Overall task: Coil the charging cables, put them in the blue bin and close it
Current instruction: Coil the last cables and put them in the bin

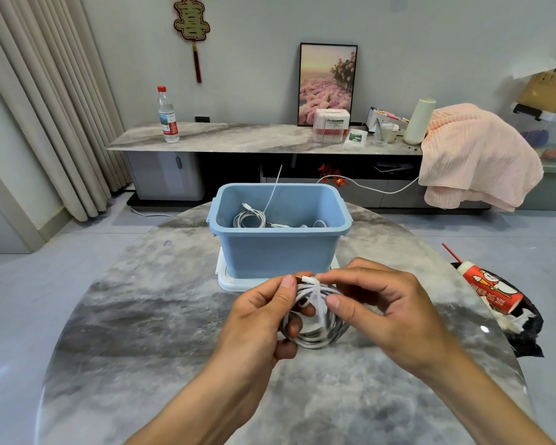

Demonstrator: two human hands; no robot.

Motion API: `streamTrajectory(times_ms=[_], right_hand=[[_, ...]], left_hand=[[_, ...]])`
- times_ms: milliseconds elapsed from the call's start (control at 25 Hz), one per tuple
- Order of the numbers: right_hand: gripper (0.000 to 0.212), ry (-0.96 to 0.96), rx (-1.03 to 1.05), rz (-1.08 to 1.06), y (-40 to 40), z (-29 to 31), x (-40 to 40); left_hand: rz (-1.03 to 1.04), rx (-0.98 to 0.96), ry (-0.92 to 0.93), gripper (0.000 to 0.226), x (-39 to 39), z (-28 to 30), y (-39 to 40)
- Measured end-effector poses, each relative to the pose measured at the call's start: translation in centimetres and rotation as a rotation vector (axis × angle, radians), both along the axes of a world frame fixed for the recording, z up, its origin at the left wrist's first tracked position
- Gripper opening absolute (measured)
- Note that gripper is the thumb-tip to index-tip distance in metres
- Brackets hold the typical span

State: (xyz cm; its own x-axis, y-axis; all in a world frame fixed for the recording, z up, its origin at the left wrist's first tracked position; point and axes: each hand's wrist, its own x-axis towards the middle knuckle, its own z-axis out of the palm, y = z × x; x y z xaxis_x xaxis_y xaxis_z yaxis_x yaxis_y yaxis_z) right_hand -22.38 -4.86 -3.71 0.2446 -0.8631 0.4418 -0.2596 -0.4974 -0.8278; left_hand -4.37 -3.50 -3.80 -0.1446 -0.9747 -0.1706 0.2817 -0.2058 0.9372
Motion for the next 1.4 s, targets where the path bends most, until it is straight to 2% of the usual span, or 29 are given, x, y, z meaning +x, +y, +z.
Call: streamTrajectory(times_ms=[240,520,960,1240,1400], right_hand=[[0.028,-0.037,-0.005,-0.041,0.1,-0.8,0.9],[0.031,-0.078,0.039,-0.053,0.4,-1.3,1.4],[0.025,-0.222,0.184,-0.036,0.6,-1.3,1.3],[0.024,-0.149,0.102,-0.068,0.9,-1.1,2.4],[0.023,-0.13,0.041,-0.106,1.2,-1.0,2.9]], left_hand=[[0.002,-0.097,-0.097,0.026,0.5,0.3,0.0],[-0.024,-0.204,-0.128,0.023,0.4,0.4,0.1],[-0.096,-0.214,-0.162,0.02,1.1,1.3,0.0],[0.041,-0.248,-0.149,0.008,0.7,1.5,0.0],[0.042,-0.275,-0.171,0.005,0.8,1.7,0.0]])
